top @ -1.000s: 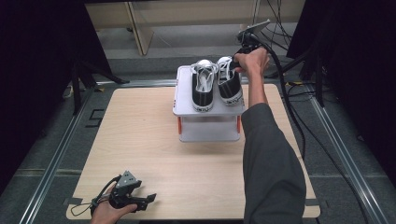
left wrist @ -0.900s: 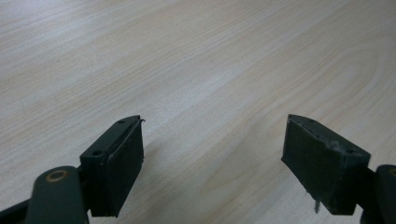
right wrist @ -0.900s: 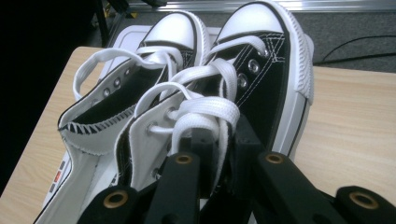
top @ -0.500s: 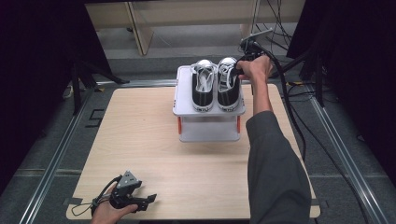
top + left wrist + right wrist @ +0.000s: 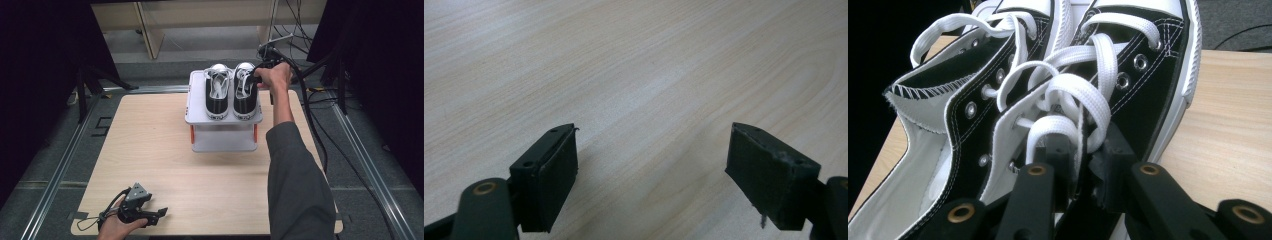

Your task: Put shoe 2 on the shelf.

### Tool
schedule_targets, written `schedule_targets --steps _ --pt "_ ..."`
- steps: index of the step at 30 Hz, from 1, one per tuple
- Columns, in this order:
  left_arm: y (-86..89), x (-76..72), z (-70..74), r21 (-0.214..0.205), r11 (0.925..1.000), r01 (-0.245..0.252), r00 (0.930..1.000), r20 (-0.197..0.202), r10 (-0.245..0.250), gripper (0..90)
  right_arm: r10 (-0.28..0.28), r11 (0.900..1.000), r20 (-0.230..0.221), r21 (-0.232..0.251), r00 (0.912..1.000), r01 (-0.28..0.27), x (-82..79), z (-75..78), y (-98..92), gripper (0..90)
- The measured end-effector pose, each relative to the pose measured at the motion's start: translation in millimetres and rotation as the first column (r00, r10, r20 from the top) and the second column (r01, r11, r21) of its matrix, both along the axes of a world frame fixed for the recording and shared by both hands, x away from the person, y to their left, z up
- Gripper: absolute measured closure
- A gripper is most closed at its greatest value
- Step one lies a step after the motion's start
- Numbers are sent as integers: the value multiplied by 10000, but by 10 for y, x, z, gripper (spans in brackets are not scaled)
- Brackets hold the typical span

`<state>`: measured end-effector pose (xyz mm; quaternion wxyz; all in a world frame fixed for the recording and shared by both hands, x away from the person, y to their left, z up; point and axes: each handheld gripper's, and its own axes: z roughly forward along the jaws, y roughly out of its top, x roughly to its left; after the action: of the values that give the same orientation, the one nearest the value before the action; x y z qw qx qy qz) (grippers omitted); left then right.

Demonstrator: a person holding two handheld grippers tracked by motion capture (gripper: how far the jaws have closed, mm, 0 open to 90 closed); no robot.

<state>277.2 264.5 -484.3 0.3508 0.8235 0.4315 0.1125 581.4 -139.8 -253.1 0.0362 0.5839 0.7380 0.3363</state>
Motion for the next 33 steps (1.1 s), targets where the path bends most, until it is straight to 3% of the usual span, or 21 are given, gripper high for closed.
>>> schedule_targets --steps 5,7,11,16,20,21,27,30,32,33 --pt "-4 -1 -1 -92 10000 7 10000 15 -7 199 143 9995 28 -270 9999 -142 3 -13 22 836" --pt "0 2 2 -36 10000 14 10000 65 -14 199 77 9998 -88 -160 9999 -79 2 -10 46 840" --pt "-5 10 -3 -35 10000 20 10000 61 -20 199 491 9987 56 110 9988 -491 -5 13 49 846" --pt "-4 6 5 17 10000 96 9999 47 -96 200 918 9957 291 -168 9954 -913 8 18 80 847" --pt "-4 10 -3 -6 10000 52 10000 22 -52 200 1345 9909 354 -40 9903 -1345 10 26 32 847" --pt "-7 8 -1 -46 10000 60 10000 -26 -60 200 1238 9920 227 202 9920 -1243 4 31 34 847" --pt "-2 10 -4 1 10000 26 10000 11 -26 201 2146 9752 393 469 9759 -2164 26 24 -39 845" --pt "-11 13 -10 24 10000 22 10000 -65 -22 202 2157 9741 453 600 9754 -2182 36 -42 -116 845" --pt "-13 9 -5 92 9999 75 10000 7 -75 202 2085 9767 463 431 9769 -2104 53 -108 -161 845" --pt "-15 7 -5 54 10000 71 10000 18 -71 202 1964 9779 360 663 9799 -1985 47 -115 -171 844"
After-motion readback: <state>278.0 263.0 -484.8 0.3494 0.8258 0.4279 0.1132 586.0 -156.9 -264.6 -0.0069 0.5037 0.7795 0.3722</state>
